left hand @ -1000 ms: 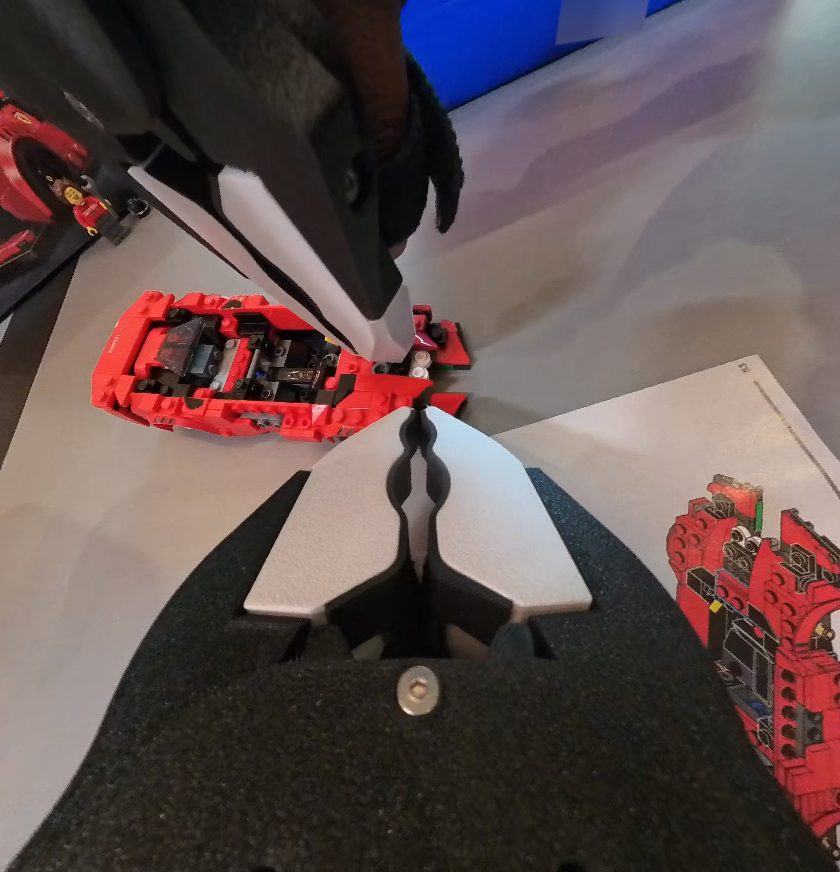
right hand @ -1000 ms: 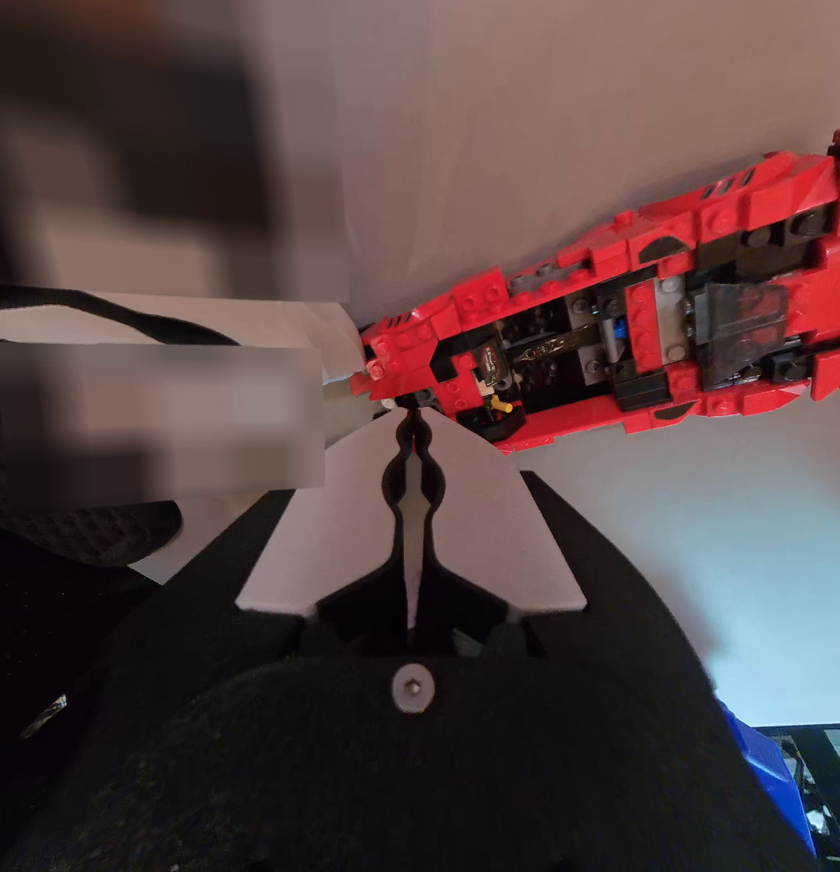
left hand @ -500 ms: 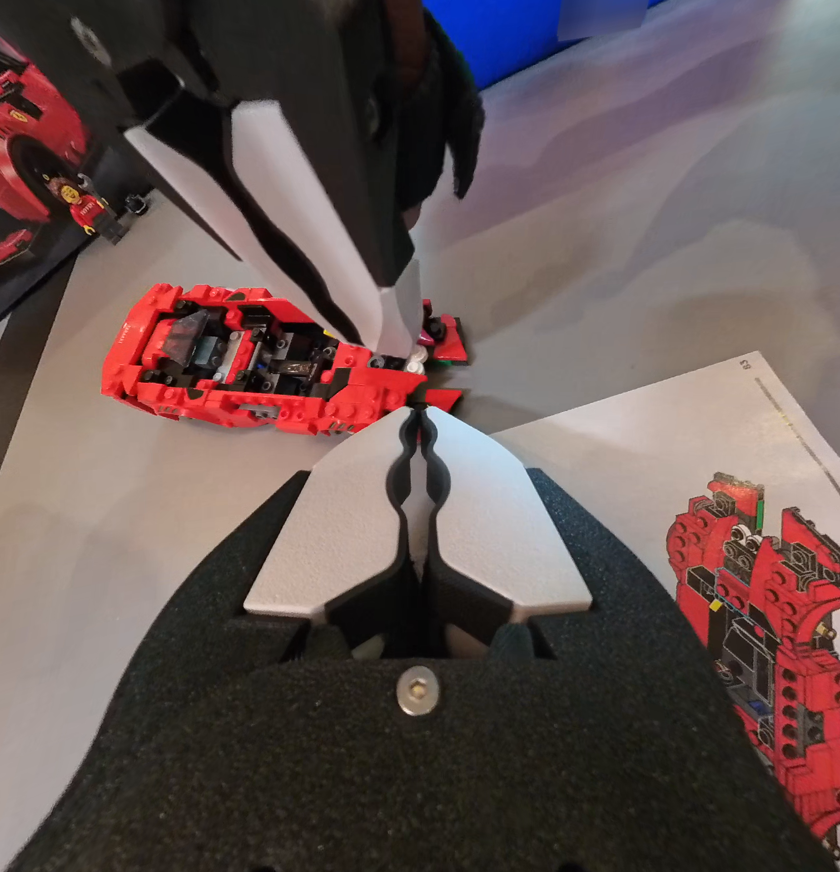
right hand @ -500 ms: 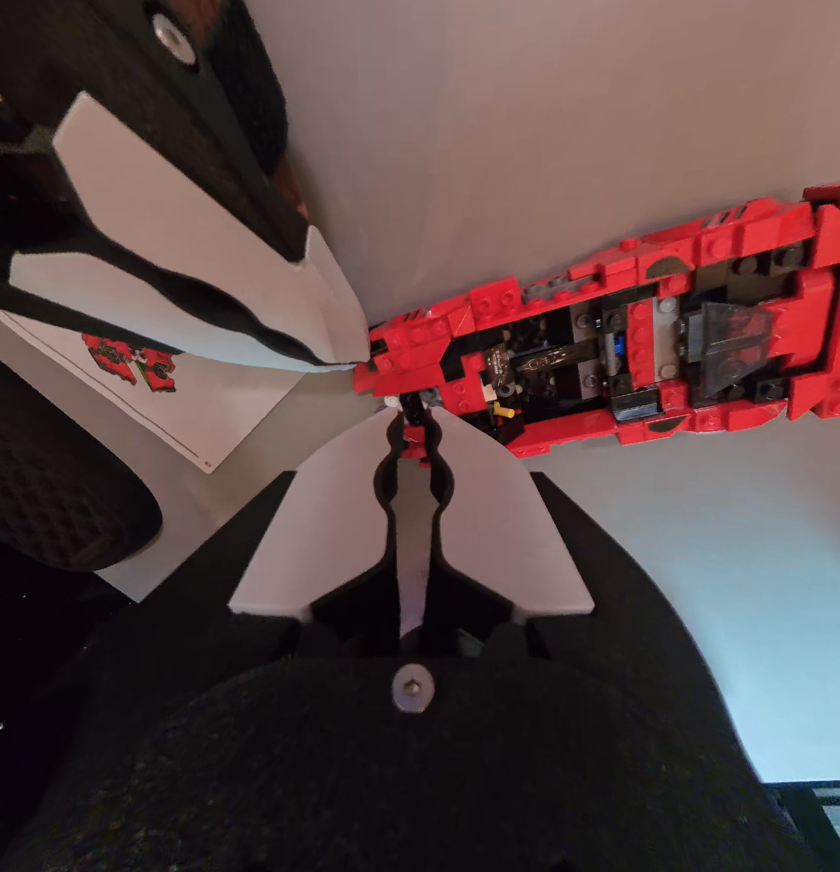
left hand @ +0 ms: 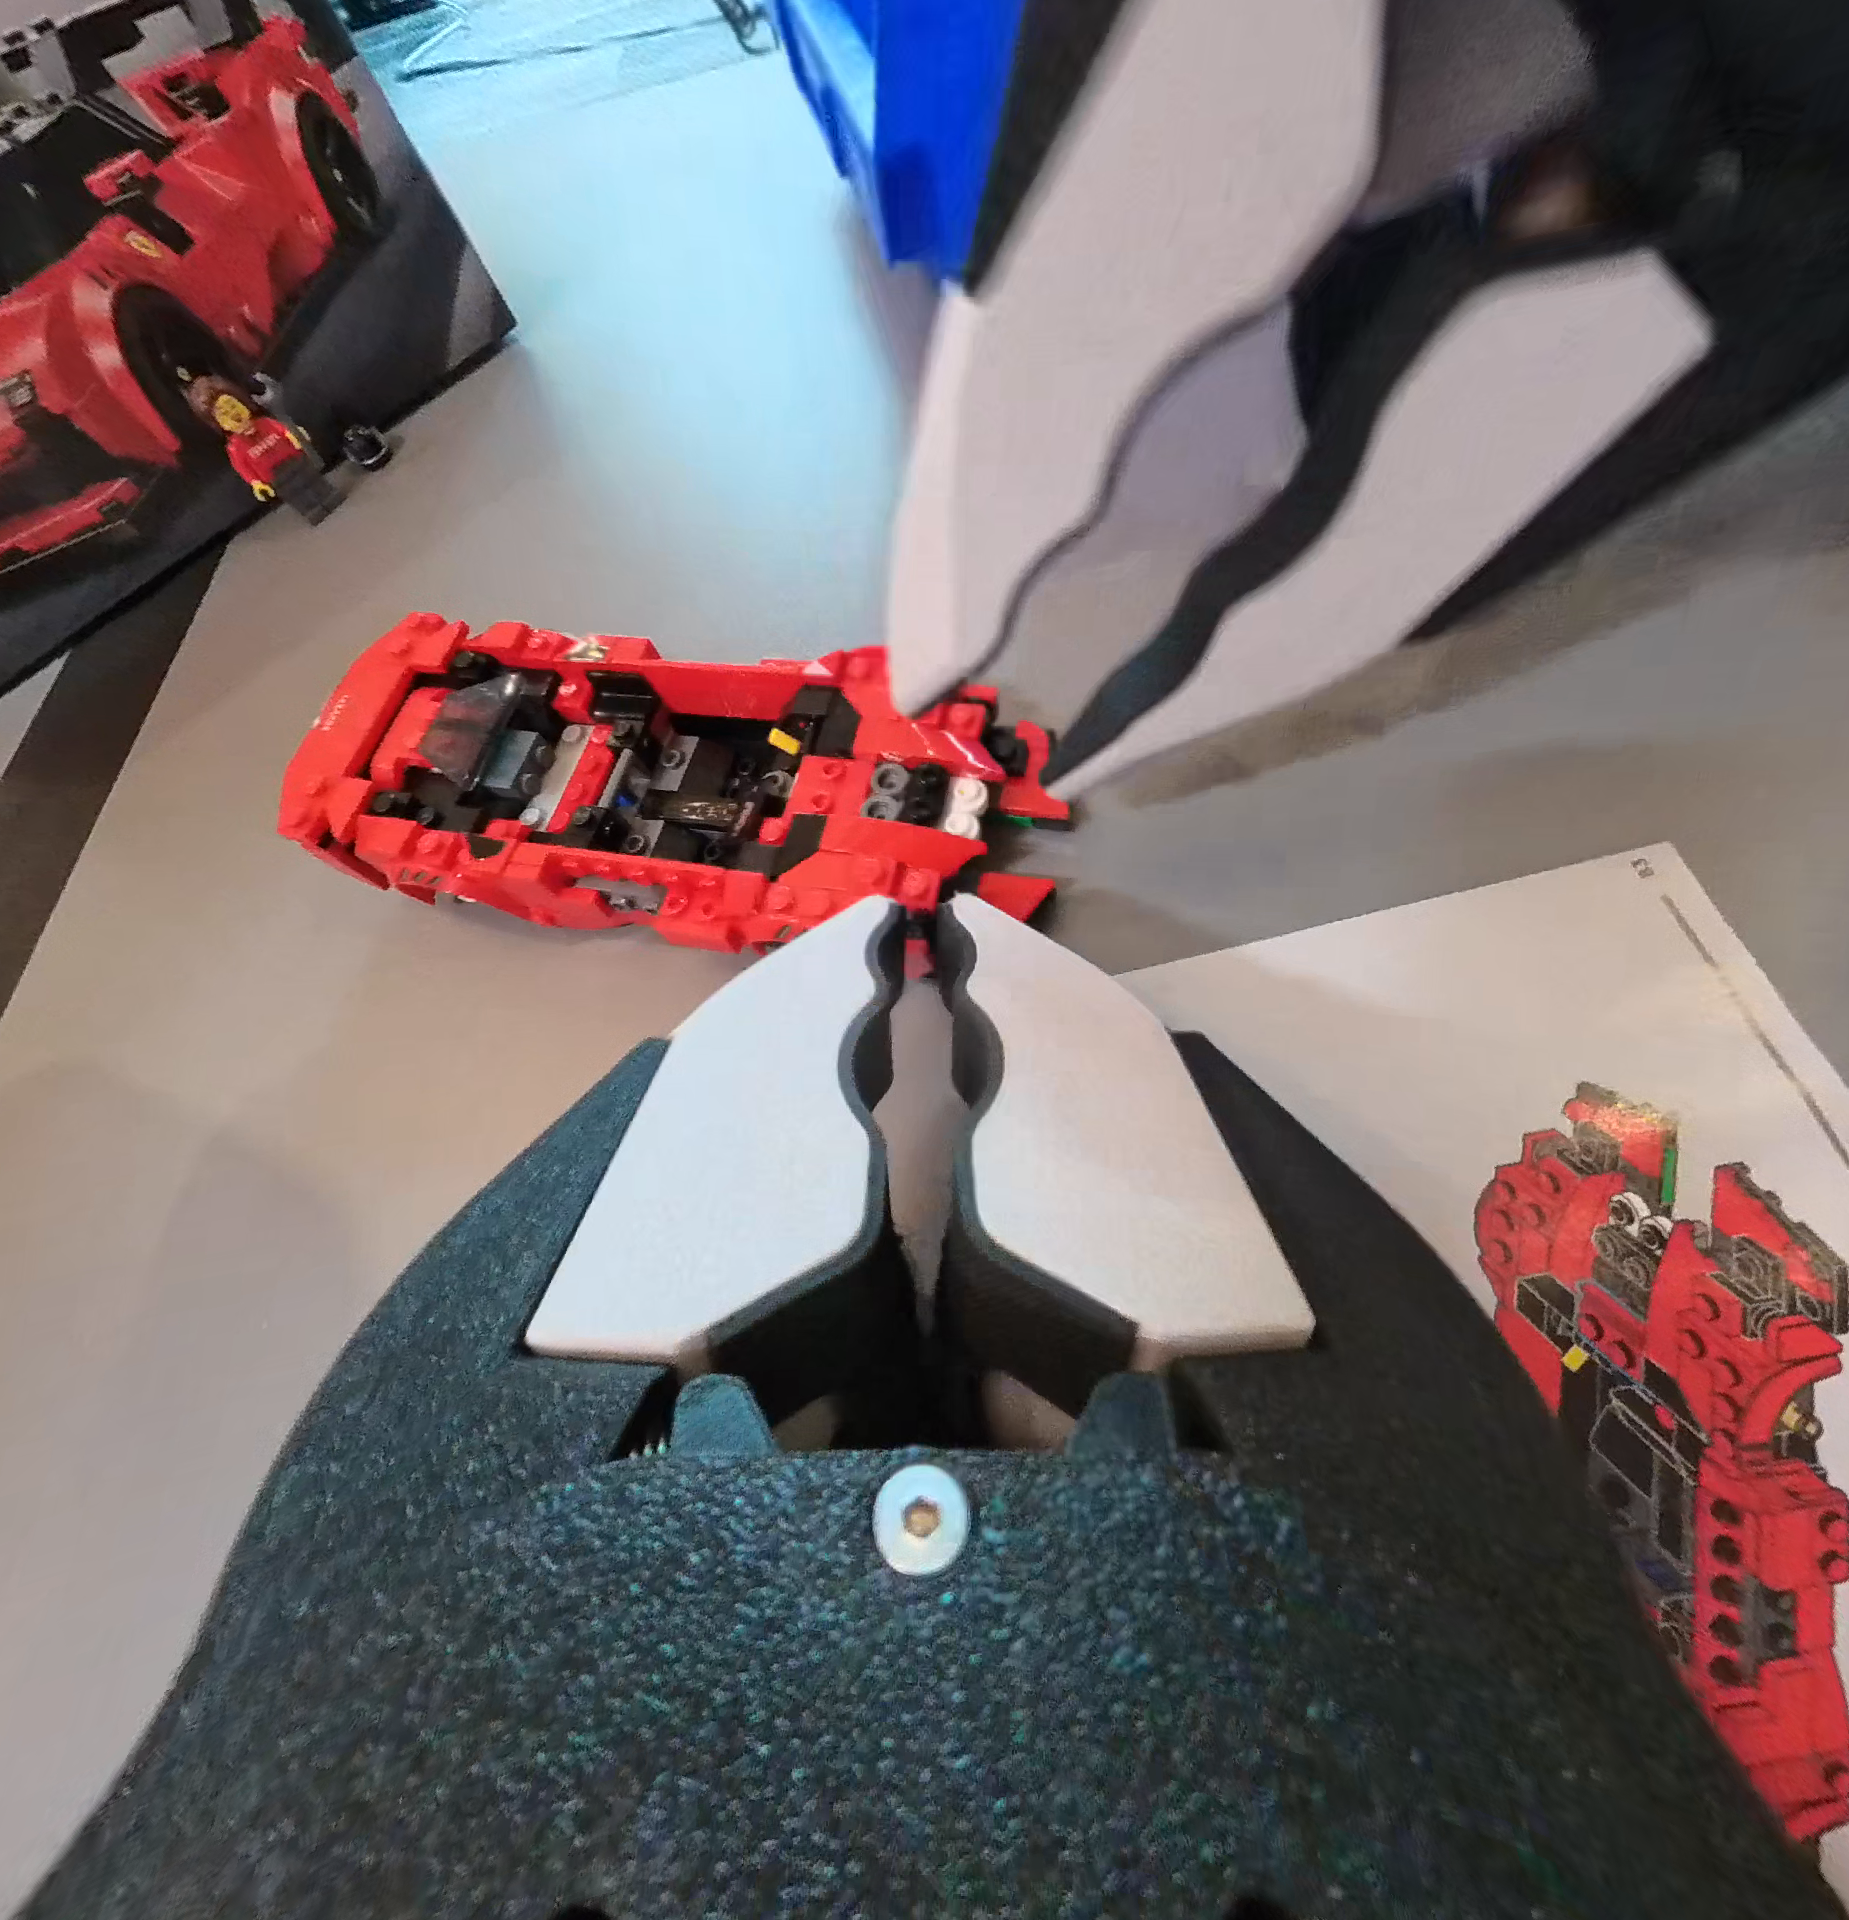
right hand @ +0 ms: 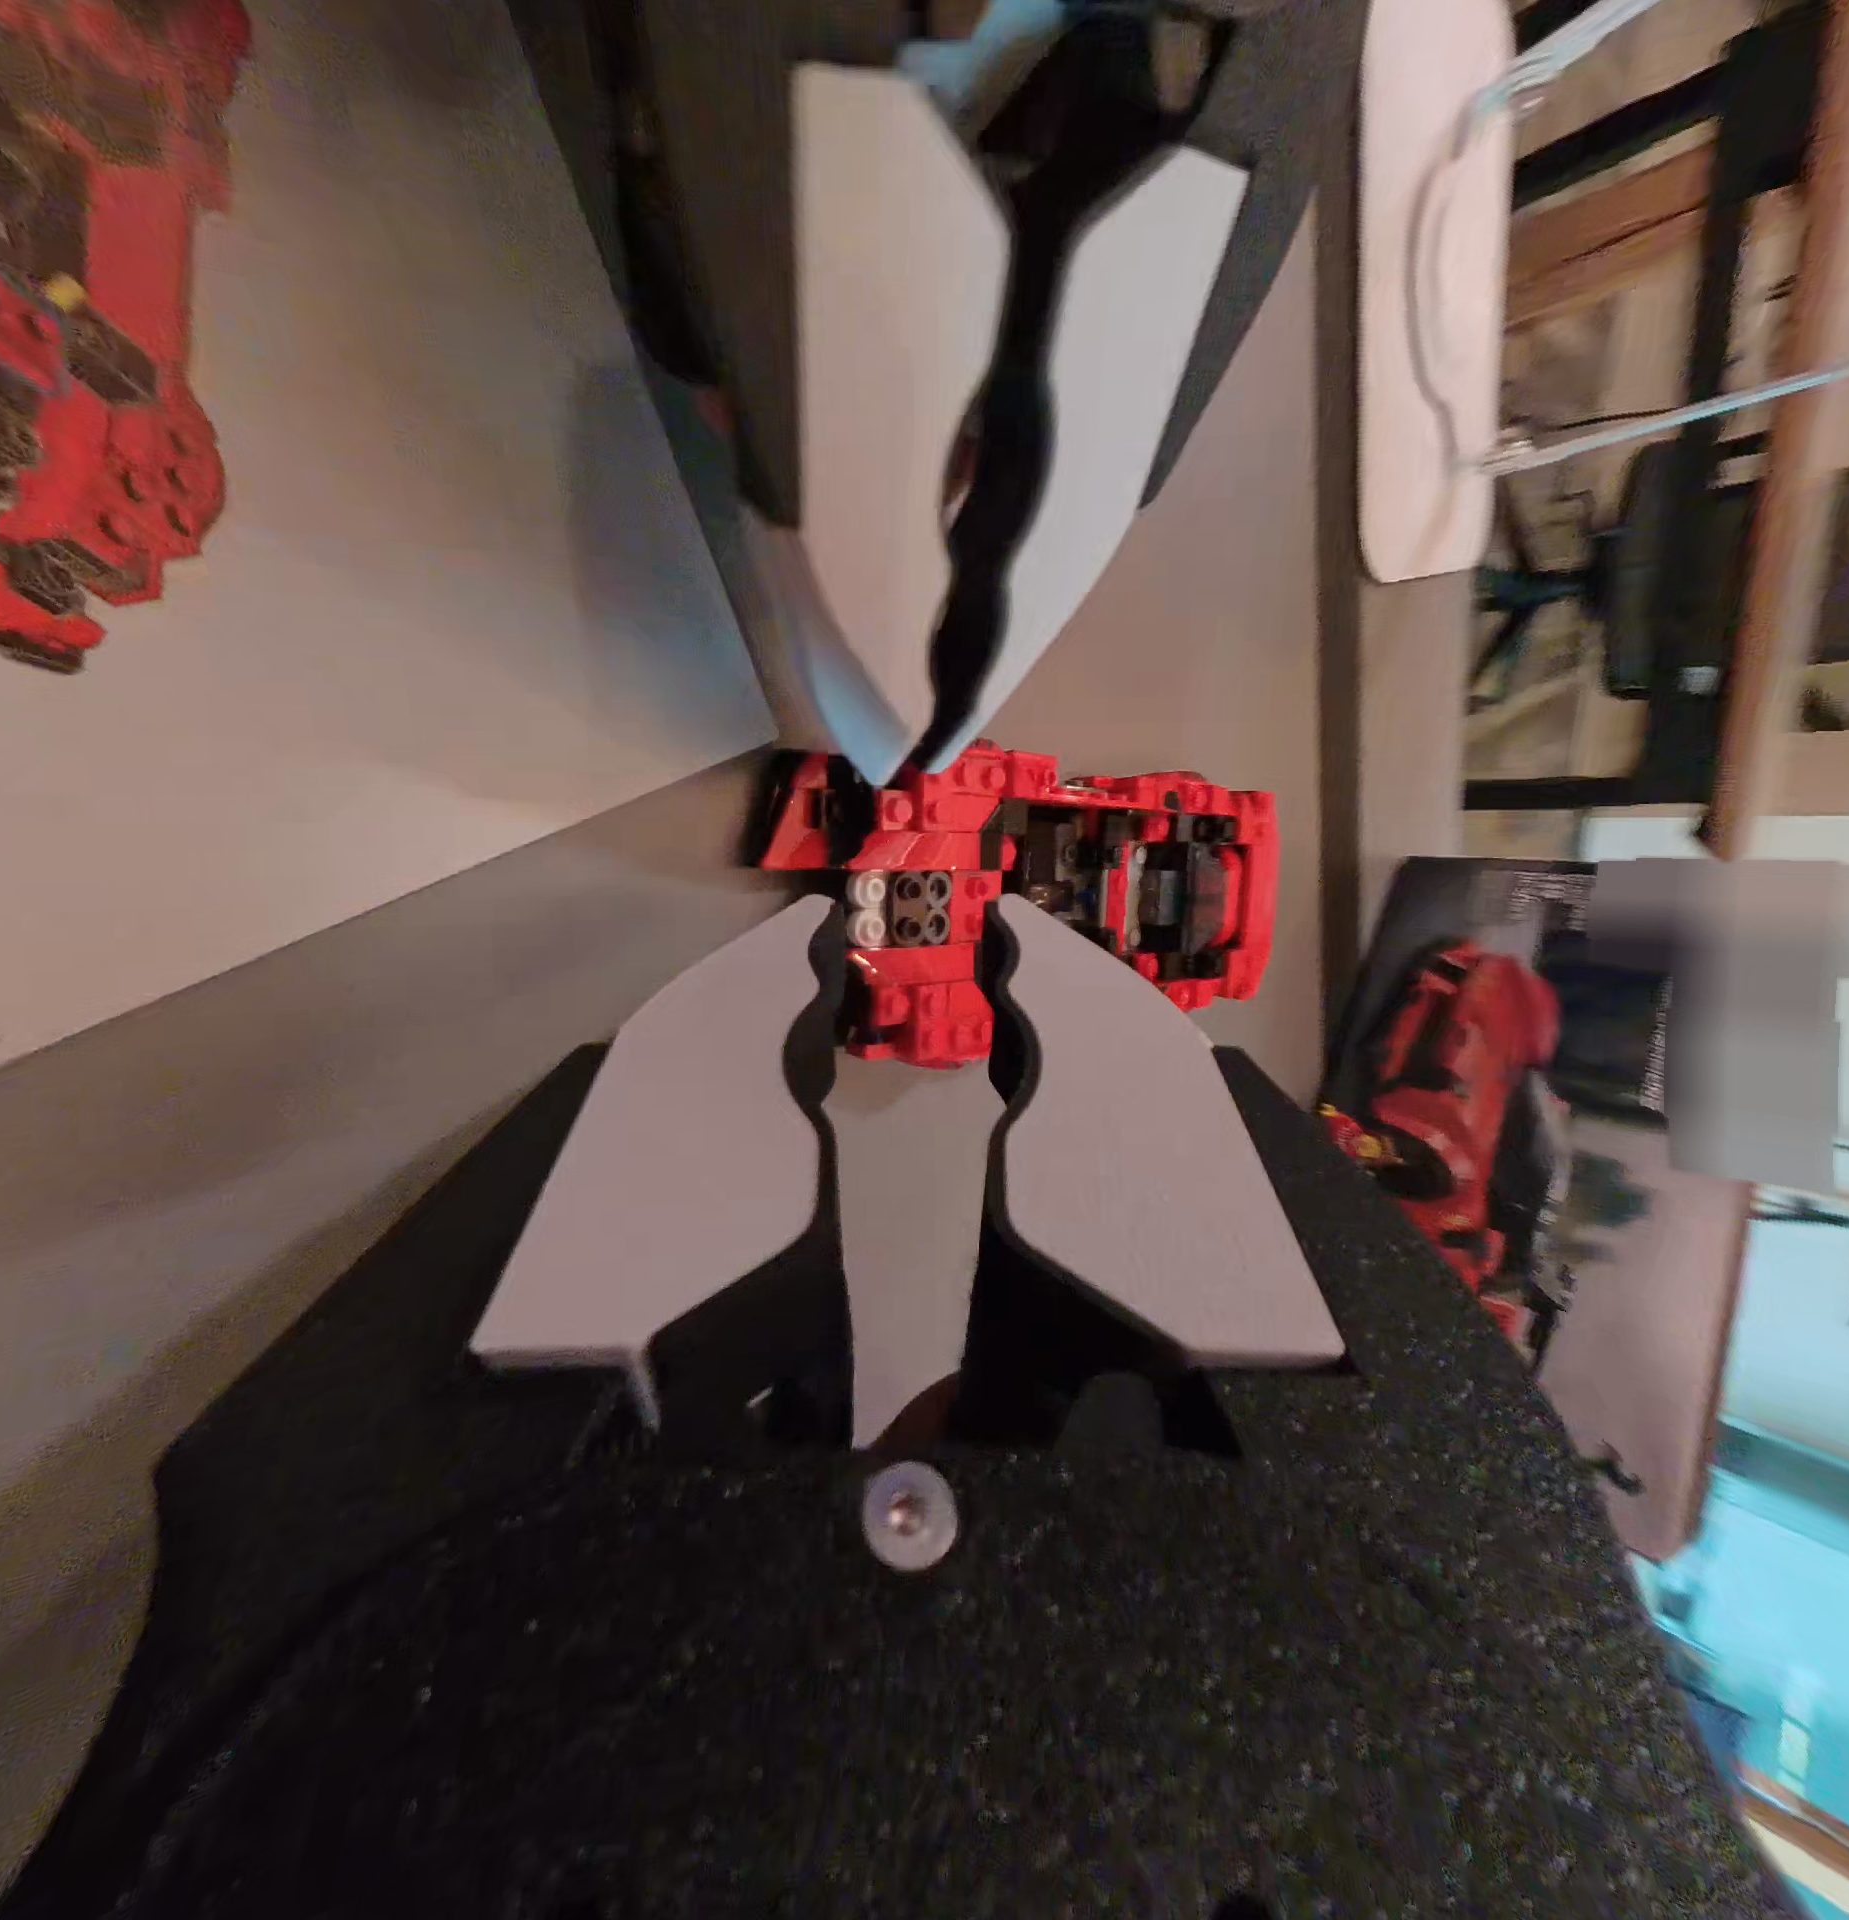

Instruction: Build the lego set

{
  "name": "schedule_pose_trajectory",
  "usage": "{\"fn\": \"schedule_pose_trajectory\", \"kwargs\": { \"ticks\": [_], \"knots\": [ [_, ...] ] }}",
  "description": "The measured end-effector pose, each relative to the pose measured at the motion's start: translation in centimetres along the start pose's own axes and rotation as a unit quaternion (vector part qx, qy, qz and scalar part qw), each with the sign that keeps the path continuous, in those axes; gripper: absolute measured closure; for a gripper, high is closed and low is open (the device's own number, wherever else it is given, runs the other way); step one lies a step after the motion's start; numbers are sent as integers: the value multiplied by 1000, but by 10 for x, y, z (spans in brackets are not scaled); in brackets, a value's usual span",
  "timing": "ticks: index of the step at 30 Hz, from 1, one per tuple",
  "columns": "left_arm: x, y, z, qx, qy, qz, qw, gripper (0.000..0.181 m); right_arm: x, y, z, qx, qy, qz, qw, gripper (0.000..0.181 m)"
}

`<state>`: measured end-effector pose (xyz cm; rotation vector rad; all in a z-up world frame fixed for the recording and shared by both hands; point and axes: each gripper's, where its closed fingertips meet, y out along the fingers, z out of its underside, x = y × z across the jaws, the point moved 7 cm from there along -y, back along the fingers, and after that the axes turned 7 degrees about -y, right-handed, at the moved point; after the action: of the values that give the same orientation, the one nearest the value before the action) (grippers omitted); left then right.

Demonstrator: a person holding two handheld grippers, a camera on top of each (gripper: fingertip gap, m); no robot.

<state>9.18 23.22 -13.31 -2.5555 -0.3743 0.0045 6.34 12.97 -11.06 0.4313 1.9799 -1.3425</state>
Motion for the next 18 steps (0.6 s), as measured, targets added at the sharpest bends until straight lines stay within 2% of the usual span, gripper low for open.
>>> {"fn": "schedule_pose_trajectory", "kwargs": {
  "ticks": [5, 10, 18],
  "knots": [
    [8, -8, -2, -32, -47, -12, 998, 172, 11, 7, -2, 22, -38, 96, 994, 157],
    [16, -15, -4, -70, -91, -5, 993, 172, 19, 13, -2, 52, -52, 113, 991, 157],
    [17, -15, -4, -71, -99, -2, 992, 172, 28, 22, -2, 91, -80, 128, 984, 161]
  ]
}}
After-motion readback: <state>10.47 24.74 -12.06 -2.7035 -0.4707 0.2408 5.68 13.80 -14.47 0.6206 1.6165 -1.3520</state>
